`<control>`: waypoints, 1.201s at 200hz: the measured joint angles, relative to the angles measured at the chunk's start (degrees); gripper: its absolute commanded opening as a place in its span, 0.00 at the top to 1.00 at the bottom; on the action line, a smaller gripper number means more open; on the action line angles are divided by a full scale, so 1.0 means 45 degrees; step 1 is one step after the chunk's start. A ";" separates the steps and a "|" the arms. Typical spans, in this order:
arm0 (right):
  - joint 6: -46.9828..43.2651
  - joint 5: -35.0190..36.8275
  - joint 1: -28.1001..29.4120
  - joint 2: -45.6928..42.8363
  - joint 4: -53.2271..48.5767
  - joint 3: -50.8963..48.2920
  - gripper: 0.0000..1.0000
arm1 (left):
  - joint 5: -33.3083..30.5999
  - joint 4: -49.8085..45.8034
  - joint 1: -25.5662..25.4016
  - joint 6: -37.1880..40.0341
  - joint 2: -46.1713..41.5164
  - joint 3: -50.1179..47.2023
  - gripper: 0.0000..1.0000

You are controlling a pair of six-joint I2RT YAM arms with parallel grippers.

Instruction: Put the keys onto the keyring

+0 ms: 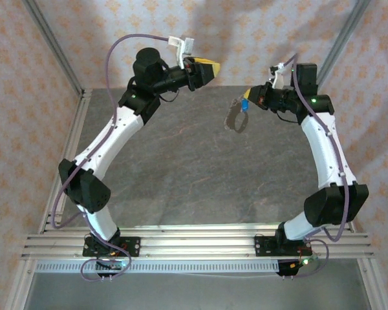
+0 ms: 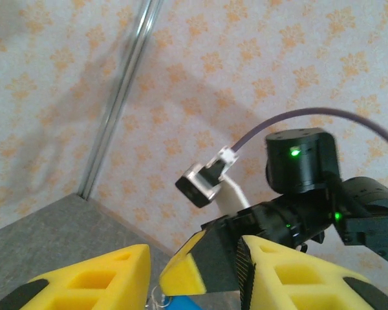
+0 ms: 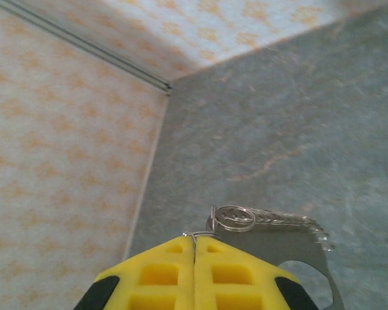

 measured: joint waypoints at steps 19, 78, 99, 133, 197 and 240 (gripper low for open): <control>-0.0359 0.0772 0.0053 0.0452 -0.0729 0.0039 1.00 | -0.0165 0.0073 0.0097 -0.0015 -0.0403 -0.0554 0.59; -0.0413 0.1787 0.0563 0.1239 -0.1141 0.0039 1.00 | -0.0345 0.0117 0.0170 -0.0010 -0.0675 -0.1326 0.59; -0.0131 0.1817 0.1005 0.1617 -0.0947 0.0121 1.00 | -0.0486 0.0112 0.0175 -0.0010 -0.0777 -0.1520 0.59; 0.0627 0.1729 0.1613 0.2880 -0.0389 0.0889 1.00 | -0.0568 0.0083 0.0199 -0.0005 -0.0996 -0.1603 0.58; 0.2210 0.1161 0.1802 0.4352 0.1632 0.0884 1.00 | -0.0636 -0.0340 0.0316 0.0194 -0.1253 -0.1603 0.58; 0.2195 0.1209 0.1802 0.4357 0.2696 -0.2220 1.00 | -0.0656 -0.0534 0.0316 0.0189 -0.1273 -0.1613 0.58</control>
